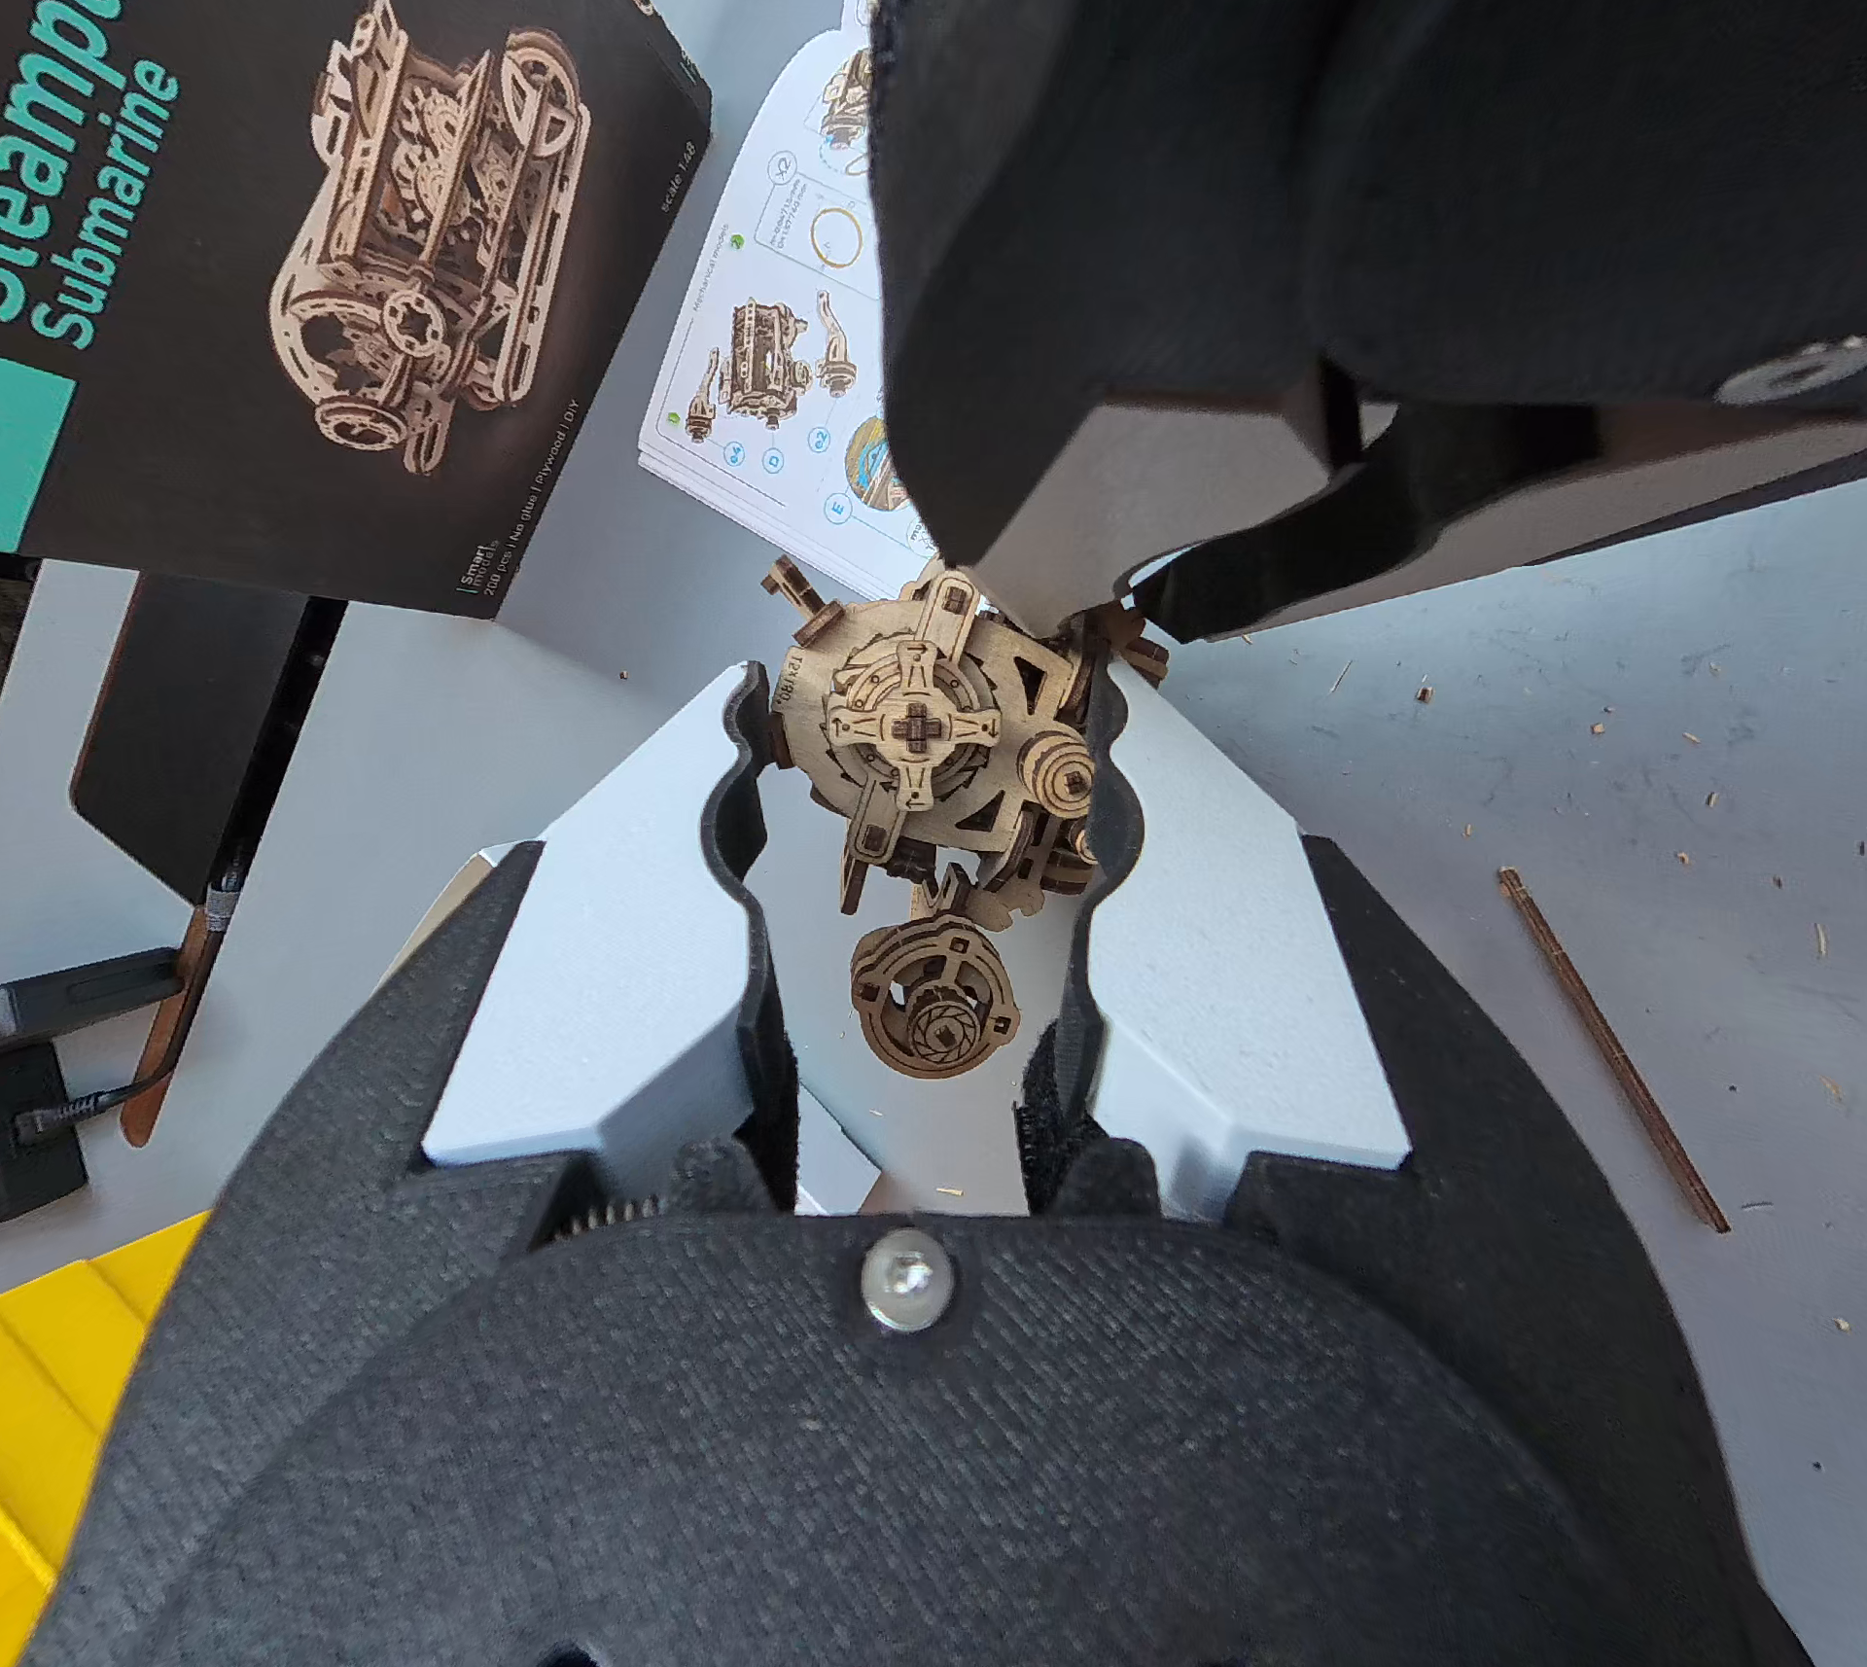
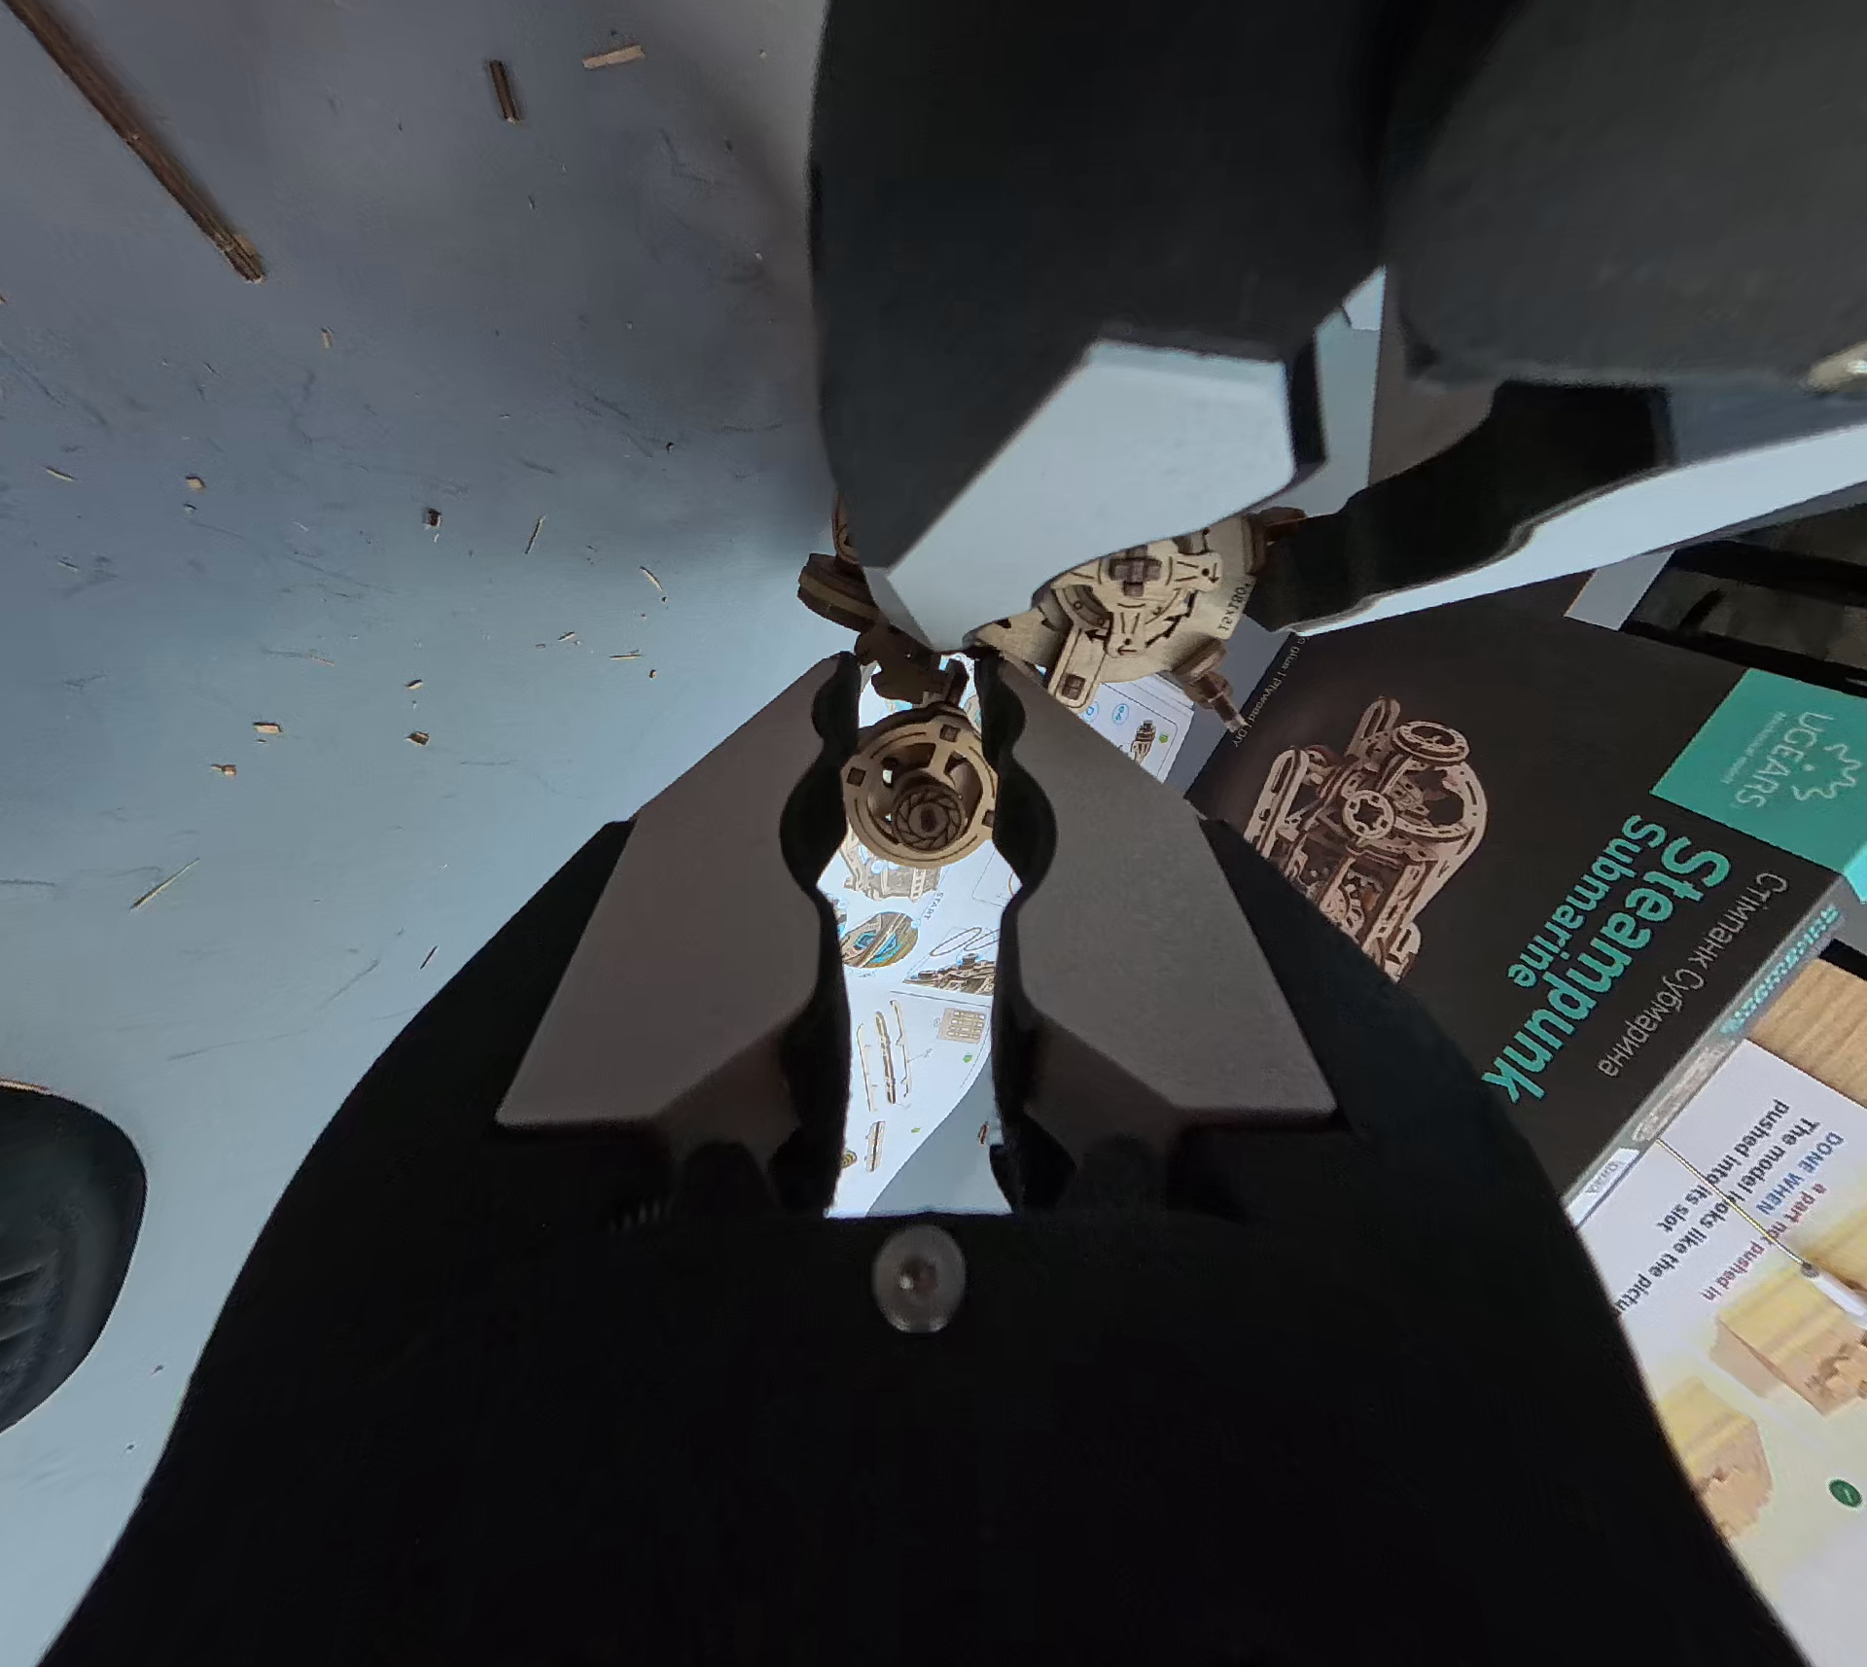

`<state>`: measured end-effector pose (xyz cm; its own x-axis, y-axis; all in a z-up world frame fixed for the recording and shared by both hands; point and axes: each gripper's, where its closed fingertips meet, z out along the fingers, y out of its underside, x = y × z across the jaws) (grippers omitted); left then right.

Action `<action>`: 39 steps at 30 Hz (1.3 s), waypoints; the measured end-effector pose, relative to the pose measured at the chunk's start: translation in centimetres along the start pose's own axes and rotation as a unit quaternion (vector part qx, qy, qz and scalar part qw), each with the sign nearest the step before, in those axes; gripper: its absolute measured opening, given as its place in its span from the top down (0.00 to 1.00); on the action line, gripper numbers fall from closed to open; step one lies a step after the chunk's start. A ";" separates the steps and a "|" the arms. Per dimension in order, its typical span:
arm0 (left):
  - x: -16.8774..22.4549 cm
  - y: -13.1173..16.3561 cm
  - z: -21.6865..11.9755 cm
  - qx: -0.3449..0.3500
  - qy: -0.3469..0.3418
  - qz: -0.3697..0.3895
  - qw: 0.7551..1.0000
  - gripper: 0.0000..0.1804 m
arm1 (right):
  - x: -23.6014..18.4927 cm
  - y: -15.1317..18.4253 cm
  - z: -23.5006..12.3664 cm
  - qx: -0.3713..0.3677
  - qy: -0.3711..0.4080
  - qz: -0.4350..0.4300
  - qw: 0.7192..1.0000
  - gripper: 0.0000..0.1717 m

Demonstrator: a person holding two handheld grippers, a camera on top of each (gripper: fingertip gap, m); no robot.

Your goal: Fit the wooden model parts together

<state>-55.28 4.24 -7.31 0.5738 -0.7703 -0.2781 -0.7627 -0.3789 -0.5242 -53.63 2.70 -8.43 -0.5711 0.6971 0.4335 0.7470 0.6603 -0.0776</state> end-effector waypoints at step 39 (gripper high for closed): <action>0.3 0.1 -0.2 0.017 0.006 0.018 1.000 0.66 | -1.1 1.5 -2.8 0.314 0.107 0.171 0.928 0.69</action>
<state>-55.28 3.87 -7.27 0.5423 -0.7891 -0.2884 -0.7720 -0.3325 -0.5418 -50.93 2.09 -6.49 -0.2066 0.8689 0.4498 0.4888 0.4899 -0.7218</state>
